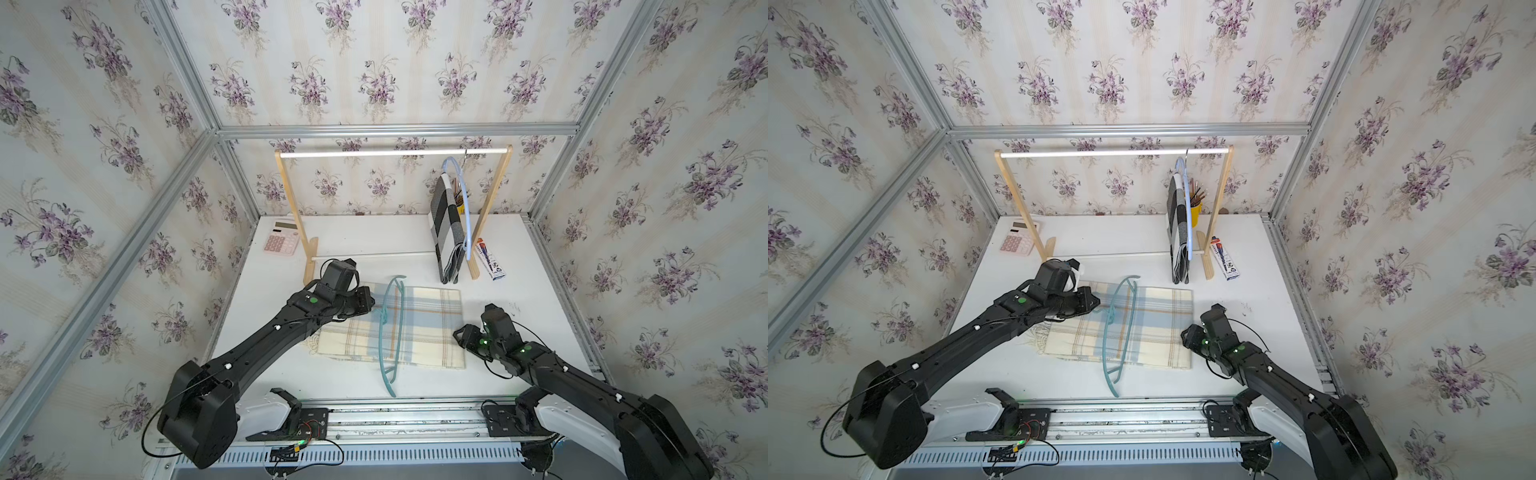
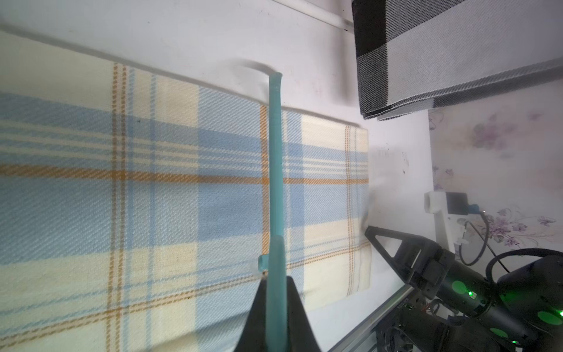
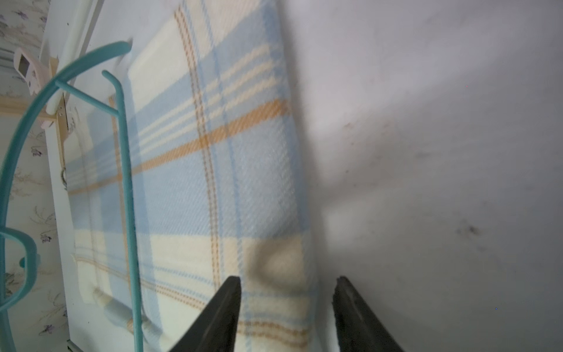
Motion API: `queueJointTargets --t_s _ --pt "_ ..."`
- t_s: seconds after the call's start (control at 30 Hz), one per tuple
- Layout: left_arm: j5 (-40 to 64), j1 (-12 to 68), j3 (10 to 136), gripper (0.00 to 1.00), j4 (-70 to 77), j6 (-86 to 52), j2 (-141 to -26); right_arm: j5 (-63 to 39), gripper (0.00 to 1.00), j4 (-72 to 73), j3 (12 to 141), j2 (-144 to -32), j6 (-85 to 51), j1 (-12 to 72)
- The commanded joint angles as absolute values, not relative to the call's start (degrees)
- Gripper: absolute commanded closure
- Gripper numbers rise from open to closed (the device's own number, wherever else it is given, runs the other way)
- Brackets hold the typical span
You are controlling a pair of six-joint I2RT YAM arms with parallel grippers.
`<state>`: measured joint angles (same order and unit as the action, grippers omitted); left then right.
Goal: Hang the scarf on the hanger
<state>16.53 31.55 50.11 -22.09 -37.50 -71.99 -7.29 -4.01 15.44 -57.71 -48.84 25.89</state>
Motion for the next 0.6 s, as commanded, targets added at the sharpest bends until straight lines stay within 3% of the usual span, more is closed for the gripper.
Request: queueJointTargets --t_s 0.0,0.13,0.27,0.57 --pt "16.0 31.4 50.8 1.00 -22.4 -35.7 -71.7 -9.7 0.39 -3.1 15.9 -59.8 -45.2 22.2" --pt "15.1 31.0 52.5 1.00 -23.3 -34.5 -72.1 -14.8 0.38 1.3 17.9 -67.1 -41.3 17.9" --pt "15.2 30.3 54.0 1.00 -23.5 -33.8 -74.1 -19.2 0.45 6.3 17.8 -74.0 -40.2 16.1" --pt "15.2 29.1 56.6 1.00 -24.7 -32.1 -81.5 -23.1 0.95 9.4 17.2 -72.9 -39.8 16.4"
